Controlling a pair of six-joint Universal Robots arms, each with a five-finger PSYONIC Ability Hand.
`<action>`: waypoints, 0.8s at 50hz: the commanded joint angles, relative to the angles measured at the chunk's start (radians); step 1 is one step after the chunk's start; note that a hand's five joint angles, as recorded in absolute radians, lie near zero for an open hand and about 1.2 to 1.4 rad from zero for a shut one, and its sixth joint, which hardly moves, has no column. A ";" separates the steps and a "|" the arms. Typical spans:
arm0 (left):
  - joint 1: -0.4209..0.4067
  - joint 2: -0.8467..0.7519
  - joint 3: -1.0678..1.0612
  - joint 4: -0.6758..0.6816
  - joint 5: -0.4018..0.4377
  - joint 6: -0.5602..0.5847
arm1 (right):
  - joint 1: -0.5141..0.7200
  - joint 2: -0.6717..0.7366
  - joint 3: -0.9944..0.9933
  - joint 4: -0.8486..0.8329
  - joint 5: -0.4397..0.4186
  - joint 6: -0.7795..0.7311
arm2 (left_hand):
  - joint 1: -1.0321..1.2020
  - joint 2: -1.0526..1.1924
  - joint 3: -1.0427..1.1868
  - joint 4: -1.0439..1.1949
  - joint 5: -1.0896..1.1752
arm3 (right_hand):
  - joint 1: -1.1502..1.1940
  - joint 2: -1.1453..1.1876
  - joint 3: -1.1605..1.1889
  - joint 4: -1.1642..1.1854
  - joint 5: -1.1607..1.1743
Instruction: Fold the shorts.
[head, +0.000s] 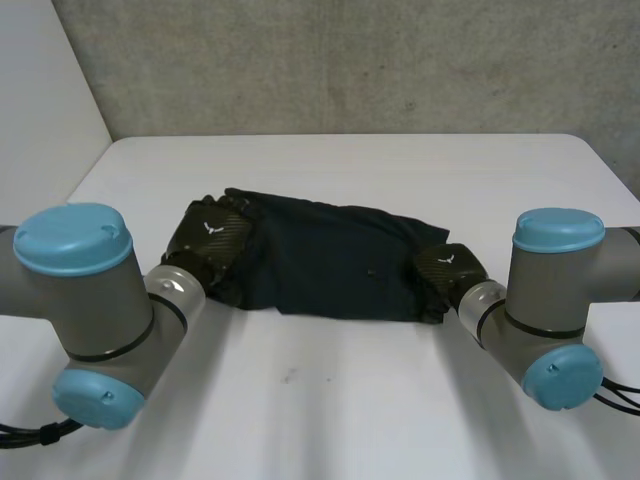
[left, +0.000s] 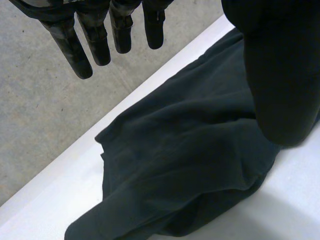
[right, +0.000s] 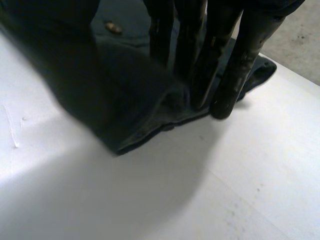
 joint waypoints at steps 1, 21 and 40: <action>0.000 0.006 -0.009 0.013 -0.004 -0.001 | -0.003 -0.004 -0.001 -0.007 -0.015 -0.002 | 0.001 -0.003 -0.012 -0.008 -0.023 | 0.731 0.467 0.453 0.448 0.501; 0.043 0.296 -0.056 -0.003 -0.002 -0.039 | -0.328 -0.265 0.074 0.195 -0.003 -0.572 | -0.017 -0.020 -0.029 -0.026 -0.040 | 0.731 0.467 0.453 0.448 0.501; 0.026 0.232 0.108 -0.052 -0.007 -0.142 | 0.293 -0.124 -0.170 0.177 -0.174 -0.761 | -0.017 -0.020 -0.029 -0.026 -0.040 | 0.731 0.467 0.453 0.448 0.501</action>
